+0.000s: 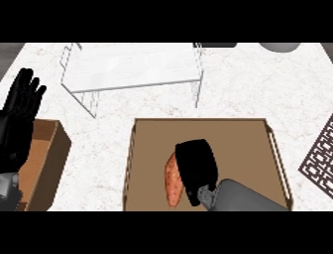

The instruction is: Pick the lemon from the tray and place it in the tiered shelf

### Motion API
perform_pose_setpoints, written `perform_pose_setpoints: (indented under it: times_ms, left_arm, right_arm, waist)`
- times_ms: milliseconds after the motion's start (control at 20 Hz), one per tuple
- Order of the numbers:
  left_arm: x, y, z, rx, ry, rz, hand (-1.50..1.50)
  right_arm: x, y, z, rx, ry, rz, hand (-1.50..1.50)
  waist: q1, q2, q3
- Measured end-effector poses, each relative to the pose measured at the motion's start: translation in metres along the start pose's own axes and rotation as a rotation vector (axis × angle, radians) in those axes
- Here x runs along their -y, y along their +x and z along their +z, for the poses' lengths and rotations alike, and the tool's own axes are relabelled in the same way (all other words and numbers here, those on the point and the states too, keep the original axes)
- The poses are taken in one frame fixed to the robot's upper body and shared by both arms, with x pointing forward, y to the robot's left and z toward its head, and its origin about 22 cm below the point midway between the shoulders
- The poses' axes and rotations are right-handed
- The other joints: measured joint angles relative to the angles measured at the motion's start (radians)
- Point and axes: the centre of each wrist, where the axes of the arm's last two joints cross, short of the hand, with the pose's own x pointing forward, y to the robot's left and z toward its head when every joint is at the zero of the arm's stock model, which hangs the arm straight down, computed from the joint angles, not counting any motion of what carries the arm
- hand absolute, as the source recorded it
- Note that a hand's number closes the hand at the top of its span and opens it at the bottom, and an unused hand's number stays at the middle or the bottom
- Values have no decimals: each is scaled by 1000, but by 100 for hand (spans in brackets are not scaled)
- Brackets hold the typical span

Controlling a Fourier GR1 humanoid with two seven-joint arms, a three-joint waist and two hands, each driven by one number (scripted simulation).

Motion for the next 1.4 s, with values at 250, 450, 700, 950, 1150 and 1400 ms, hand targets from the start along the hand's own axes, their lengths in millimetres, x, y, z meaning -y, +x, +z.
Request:
perform_pose_setpoints:
  times_ms: [250,450,700,950,1150,1400]
  left_arm:
    - [9,3,-1,19,-26,4,0]
    - [12,4,-6,18,-34,11,0]
    - [12,3,-6,6,-32,9,0]
    - [10,2,-4,-7,-26,5,0]
    - [8,2,-2,-14,-13,2,0]
    - [7,1,-2,-16,-9,-2,0]
  right_arm:
    - [17,45,4,-26,-45,-163,150]
    - [34,67,11,21,-75,-253,150]
    - [68,79,24,86,-218,-407,150]
    - [110,82,29,96,-407,-515,150]
    - [137,86,30,70,-530,-531,150]
    - [165,89,27,32,-625,-544,150]
  waist:
    - [31,6,1]
    - [46,12,2]
    - [44,7,2]
    - [32,-2,0]
    - [24,-5,-2]
    - [15,-2,-1]
